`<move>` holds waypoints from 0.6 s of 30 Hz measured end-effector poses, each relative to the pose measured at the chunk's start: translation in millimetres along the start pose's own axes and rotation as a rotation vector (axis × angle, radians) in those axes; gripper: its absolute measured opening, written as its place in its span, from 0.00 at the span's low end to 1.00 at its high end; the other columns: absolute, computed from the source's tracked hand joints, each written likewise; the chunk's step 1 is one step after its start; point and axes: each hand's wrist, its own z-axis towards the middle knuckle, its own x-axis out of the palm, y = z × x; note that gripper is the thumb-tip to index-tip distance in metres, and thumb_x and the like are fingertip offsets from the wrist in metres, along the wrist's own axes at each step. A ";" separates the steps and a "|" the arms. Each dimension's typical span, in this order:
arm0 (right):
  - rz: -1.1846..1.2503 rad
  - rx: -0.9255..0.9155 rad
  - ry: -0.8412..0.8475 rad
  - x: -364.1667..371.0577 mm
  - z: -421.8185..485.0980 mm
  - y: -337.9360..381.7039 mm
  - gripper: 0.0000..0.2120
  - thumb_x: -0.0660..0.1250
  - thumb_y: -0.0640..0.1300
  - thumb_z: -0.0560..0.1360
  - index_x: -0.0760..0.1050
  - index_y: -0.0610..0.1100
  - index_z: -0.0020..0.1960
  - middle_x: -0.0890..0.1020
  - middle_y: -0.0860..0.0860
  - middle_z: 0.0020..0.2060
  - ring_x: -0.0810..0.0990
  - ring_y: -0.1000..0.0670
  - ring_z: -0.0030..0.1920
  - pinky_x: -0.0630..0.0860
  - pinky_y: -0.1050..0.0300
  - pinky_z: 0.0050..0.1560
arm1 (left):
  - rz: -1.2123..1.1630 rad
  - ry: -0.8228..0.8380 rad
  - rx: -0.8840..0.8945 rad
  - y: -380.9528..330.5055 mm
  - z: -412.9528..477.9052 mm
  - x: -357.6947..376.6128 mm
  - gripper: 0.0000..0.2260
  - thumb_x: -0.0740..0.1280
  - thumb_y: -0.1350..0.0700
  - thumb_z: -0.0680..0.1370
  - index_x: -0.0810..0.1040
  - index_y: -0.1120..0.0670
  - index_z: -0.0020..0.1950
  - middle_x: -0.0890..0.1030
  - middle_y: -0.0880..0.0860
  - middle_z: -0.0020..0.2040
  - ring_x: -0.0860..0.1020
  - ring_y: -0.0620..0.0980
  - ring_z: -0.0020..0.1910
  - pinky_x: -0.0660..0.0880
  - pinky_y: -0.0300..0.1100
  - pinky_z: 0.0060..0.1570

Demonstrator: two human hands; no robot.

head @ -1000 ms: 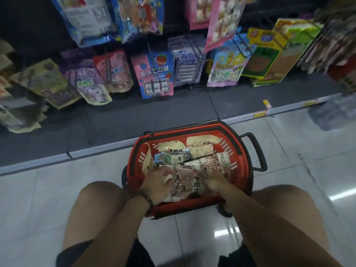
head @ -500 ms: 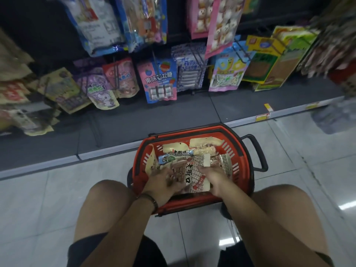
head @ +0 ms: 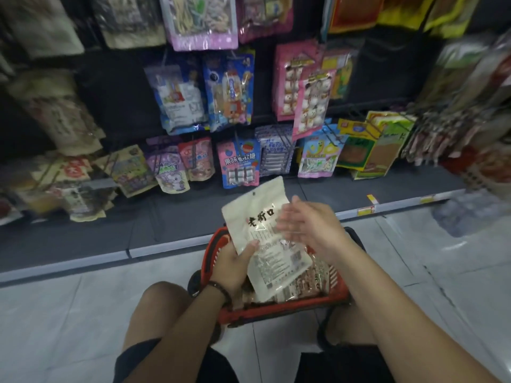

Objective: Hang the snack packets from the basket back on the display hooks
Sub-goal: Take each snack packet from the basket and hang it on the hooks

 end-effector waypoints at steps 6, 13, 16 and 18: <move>-0.333 -0.054 0.012 -32.1 -19.1 -9.0 0.30 0.81 0.60 0.72 0.77 0.48 0.68 0.87 0.53 0.58 0.88 0.49 0.55 0.81 0.52 0.54 | -0.165 0.008 -0.017 -46.2 -15.0 -23.5 0.10 0.67 0.51 0.85 0.84 0.49 0.64 0.87 0.45 0.61 0.85 0.46 0.61 0.81 0.47 0.62; -0.723 -0.455 -0.256 11.2 -50.5 -3.5 0.40 0.79 0.61 0.73 0.67 0.52 0.79 0.73 0.53 0.72 0.73 0.48 0.73 0.74 0.46 0.72 | -0.171 -0.188 0.032 -80.7 -22.4 -41.5 0.08 0.71 0.51 0.83 0.86 0.51 0.59 0.89 0.48 0.56 0.87 0.49 0.57 0.81 0.57 0.63; -0.807 -0.573 0.005 50.8 -71.9 -3.3 0.50 0.77 0.70 0.66 0.62 0.56 0.81 0.65 0.55 0.73 0.65 0.51 0.76 0.69 0.49 0.76 | -0.138 -0.256 0.094 -98.4 -27.5 -43.1 0.08 0.72 0.53 0.82 0.85 0.52 0.60 0.89 0.49 0.56 0.87 0.49 0.56 0.82 0.57 0.61; -0.844 -0.547 0.107 73.4 -73.6 -10.6 0.60 0.75 0.73 0.61 0.53 0.57 0.85 0.57 0.55 0.80 0.56 0.49 0.82 0.63 0.46 0.82 | -0.130 -0.157 0.137 -111.1 -31.5 -42.3 0.11 0.71 0.57 0.83 0.82 0.53 0.65 0.88 0.52 0.58 0.87 0.47 0.54 0.84 0.51 0.57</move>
